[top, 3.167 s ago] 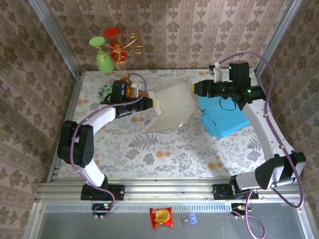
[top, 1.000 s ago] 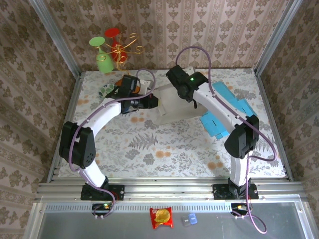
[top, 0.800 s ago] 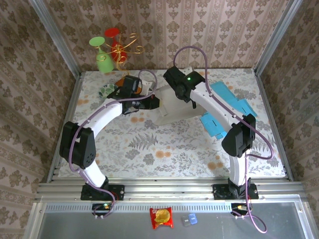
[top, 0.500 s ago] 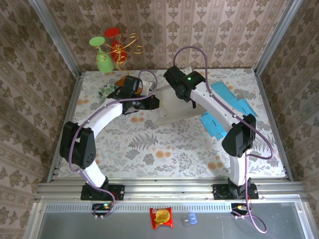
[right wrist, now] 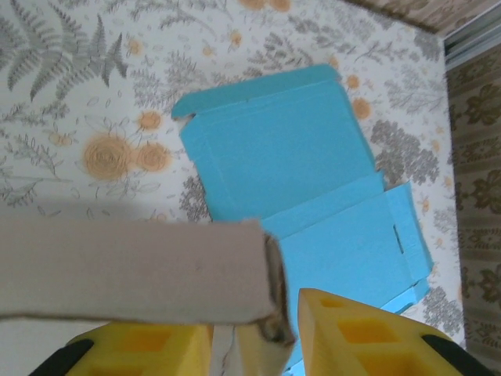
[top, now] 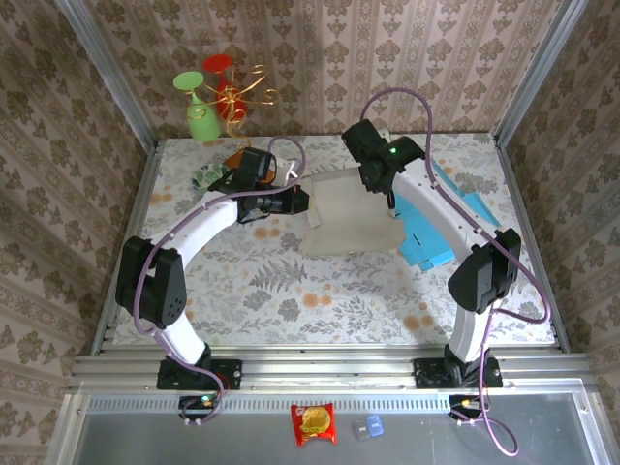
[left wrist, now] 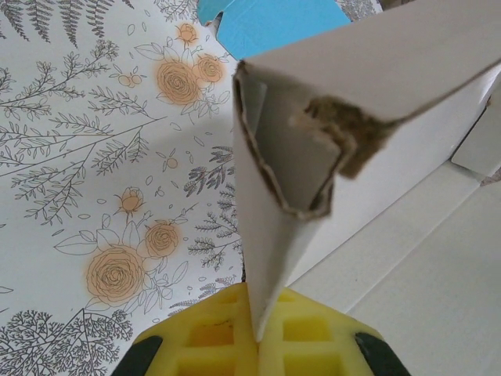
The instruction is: Fold the paper box
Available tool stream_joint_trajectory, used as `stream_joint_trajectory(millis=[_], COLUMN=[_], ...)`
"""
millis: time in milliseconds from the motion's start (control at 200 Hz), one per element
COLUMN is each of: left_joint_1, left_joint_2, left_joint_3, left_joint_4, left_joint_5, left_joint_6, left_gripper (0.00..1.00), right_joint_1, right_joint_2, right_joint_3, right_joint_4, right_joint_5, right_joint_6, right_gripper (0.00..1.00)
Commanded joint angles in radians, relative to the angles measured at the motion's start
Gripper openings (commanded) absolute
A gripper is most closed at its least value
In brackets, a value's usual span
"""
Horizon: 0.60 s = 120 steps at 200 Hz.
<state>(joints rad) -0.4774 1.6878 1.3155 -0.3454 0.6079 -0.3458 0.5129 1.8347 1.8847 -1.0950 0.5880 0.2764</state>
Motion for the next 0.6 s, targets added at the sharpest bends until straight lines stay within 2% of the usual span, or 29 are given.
stream_joint_trajectory(millis=[0, 140, 360, 410, 520, 595], left_joint_1=[-0.002, -0.004, -0.005, -0.006, -0.011, -0.015], left_joint_2=[-0.004, 0.000, 0.010, 0.012, 0.018, 0.021], left_joint_3=[0.031, 0.032, 0.039, 0.037, 0.025, 0.003], left_joint_4=[-0.004, -0.003, -0.013, -0.014, -0.019, -0.010], left_joint_5=[0.007, 0.009, 0.013, 0.014, -0.009, -0.044], left_joint_6=[0.008, 0.010, 0.014, 0.013, 0.012, 0.001], left_gripper=[0.00, 0.00, 0.00, 0.00, 0.00, 0.00], right_joint_1=[-0.001, -0.001, -0.001, 0.000, 0.013, 0.037], right_joint_2=[-0.066, -0.090, -0.060, -0.043, -0.025, -0.026], right_joint_3=[-0.055, -0.123, -0.127, -0.119, -0.124, -0.146], right_joint_4=[0.020, 0.035, 0.072, 0.076, 0.086, 0.094], right_joint_5=[-0.036, -0.048, 0.003, 0.014, 0.048, 0.077], right_joint_6=[0.036, 0.064, 0.042, 0.036, 0.046, 0.059], right_gripper=[0.40, 0.42, 0.33, 0.27, 0.01, 0.00])
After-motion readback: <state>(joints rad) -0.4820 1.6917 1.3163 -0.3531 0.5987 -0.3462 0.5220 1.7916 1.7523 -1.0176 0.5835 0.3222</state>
